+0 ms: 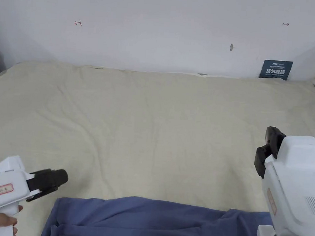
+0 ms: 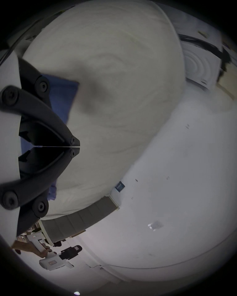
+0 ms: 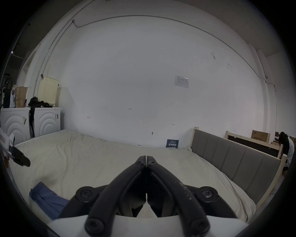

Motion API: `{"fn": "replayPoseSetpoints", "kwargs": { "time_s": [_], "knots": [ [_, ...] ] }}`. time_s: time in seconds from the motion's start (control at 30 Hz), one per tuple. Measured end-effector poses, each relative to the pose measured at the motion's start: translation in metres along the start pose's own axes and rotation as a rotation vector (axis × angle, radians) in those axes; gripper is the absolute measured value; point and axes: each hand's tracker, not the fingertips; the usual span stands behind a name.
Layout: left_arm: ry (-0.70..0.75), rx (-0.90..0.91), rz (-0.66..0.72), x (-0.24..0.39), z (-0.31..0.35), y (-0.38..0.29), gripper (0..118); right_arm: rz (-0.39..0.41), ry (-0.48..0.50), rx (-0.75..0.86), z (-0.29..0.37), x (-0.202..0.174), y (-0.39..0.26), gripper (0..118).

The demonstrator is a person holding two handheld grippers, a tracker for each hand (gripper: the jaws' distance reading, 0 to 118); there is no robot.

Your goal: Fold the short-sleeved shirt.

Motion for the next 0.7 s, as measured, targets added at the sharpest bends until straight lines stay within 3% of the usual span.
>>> {"fn": "replayPoseSetpoints", "kwargs": {
  "time_s": [0.23, 0.27, 0.33, 0.4, 0.43, 0.57, 0.63, 0.7],
  "knots": [
    [0.154, -0.113, 0.067, -0.065, -0.012, -0.019, 12, 0.01, 0.027, -0.004, -0.007, -0.011, -0.009, 1],
    [0.159, -0.129, 0.054, -0.069, -0.016, -0.021, 20, 0.012, 0.031, -0.013, -0.009, -0.013, -0.01, 1],
    [0.156, -0.187, 0.064, -0.077, -0.024, -0.025, 65, 0.017, 0.037, -0.023, -0.012, -0.017, -0.013, 1],
    [0.169, -0.197, 0.07, -0.079, -0.031, -0.03, 99, 0.023, 0.043, -0.034, -0.016, -0.02, -0.016, 1],
    [0.162, -0.201, 0.064, -0.083, -0.036, -0.029, 105, 0.024, 0.044, -0.039, -0.017, -0.022, -0.017, 1],
    [0.154, -0.215, 0.093, -0.086, -0.049, -0.032, 104, 0.029, 0.049, -0.06, -0.021, -0.024, -0.022, 1],
    [0.151, -0.23, 0.109, -0.088, -0.056, -0.033, 83, 0.029, 0.048, -0.067, -0.022, -0.023, -0.023, 1],
    [0.151, -0.245, 0.111, -0.086, -0.063, -0.036, 46, 0.028, 0.044, -0.075, -0.023, -0.02, -0.023, 1]
  ]
}}
